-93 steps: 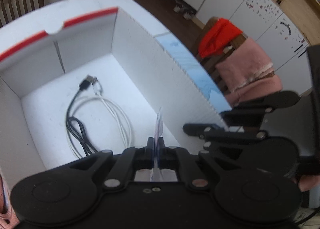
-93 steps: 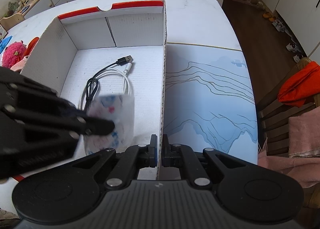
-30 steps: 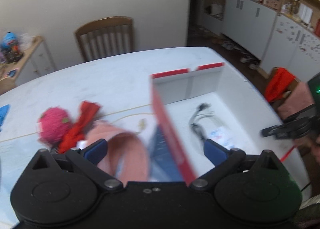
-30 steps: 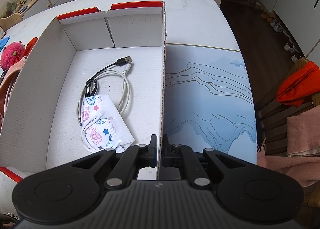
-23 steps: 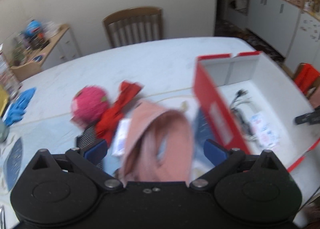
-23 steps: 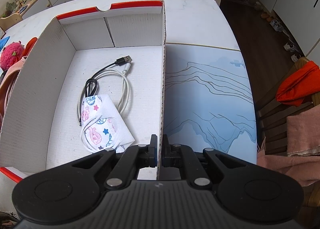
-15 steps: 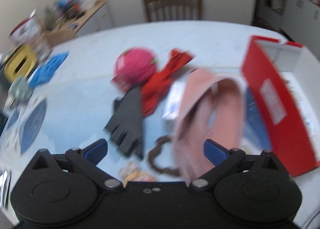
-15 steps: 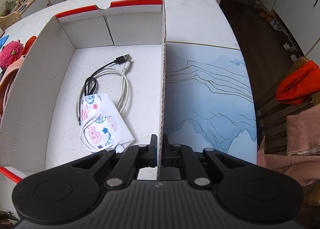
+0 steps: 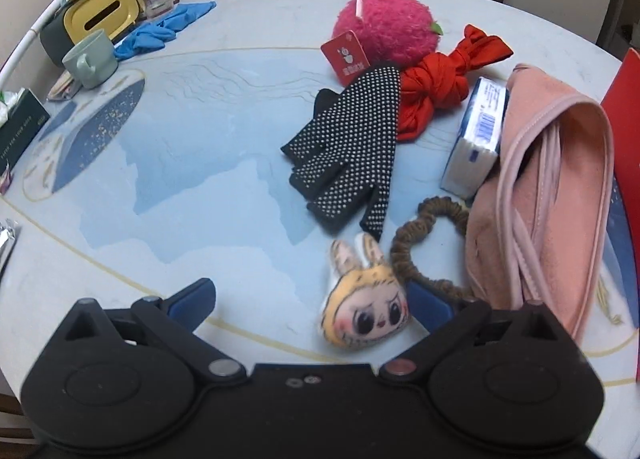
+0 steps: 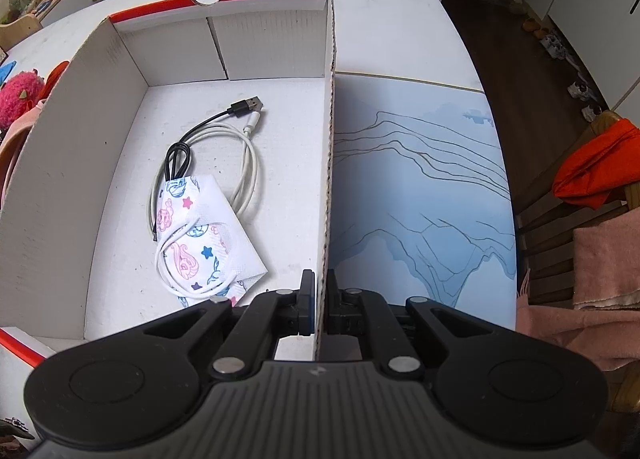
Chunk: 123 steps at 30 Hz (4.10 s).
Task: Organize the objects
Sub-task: 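Move the left gripper back to the pile toward the bunny plush, then grasp the bunny-face plush keychain with the left gripper, then carry the bunny plush into the shoebox and open the left gripper, then move the left gripper back to the pink headband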
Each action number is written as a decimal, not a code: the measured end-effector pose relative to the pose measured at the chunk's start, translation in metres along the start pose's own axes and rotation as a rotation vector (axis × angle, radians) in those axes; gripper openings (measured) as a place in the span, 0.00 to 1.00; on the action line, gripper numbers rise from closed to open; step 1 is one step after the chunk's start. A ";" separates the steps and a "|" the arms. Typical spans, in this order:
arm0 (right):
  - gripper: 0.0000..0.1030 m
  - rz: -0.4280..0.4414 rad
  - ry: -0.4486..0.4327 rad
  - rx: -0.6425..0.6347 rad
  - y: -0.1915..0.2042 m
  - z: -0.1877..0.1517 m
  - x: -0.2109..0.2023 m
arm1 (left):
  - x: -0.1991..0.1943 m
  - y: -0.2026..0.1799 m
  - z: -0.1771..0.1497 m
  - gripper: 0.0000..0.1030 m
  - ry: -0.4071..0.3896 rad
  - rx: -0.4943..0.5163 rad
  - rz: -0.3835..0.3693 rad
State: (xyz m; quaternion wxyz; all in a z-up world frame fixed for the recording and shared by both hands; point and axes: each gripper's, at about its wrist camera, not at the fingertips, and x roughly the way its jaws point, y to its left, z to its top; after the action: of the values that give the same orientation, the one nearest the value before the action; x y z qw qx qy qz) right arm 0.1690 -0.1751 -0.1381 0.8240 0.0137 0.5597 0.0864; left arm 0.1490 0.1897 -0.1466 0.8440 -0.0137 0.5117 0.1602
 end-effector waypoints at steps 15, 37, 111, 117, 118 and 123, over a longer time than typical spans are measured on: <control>0.03 0.002 0.005 -0.003 0.000 -0.001 0.001 | -0.004 -0.005 -0.002 0.52 0.004 -0.007 -0.075; 0.03 0.004 0.000 -0.015 0.000 -0.001 0.003 | -0.097 -0.047 0.034 0.48 -0.065 0.091 -0.215; 0.03 0.012 -0.006 -0.014 -0.001 -0.002 0.004 | -0.061 -0.300 0.016 0.68 0.203 0.725 -0.484; 0.03 0.013 -0.010 -0.019 -0.001 -0.002 0.003 | -0.077 -0.294 0.019 0.72 0.171 0.704 -0.528; 0.03 0.015 -0.009 -0.018 -0.001 -0.002 0.003 | -0.080 -0.294 0.018 0.73 0.162 0.706 -0.529; 0.03 0.014 -0.007 -0.019 -0.002 -0.002 0.003 | -0.096 -0.291 0.019 0.79 0.115 0.707 -0.555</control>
State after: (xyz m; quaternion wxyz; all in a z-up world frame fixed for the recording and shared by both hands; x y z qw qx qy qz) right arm 0.1687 -0.1767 -0.1421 0.8256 0.0099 0.5557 0.0974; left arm 0.2072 -0.1071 -0.0948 0.7779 0.1297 0.5582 -0.2577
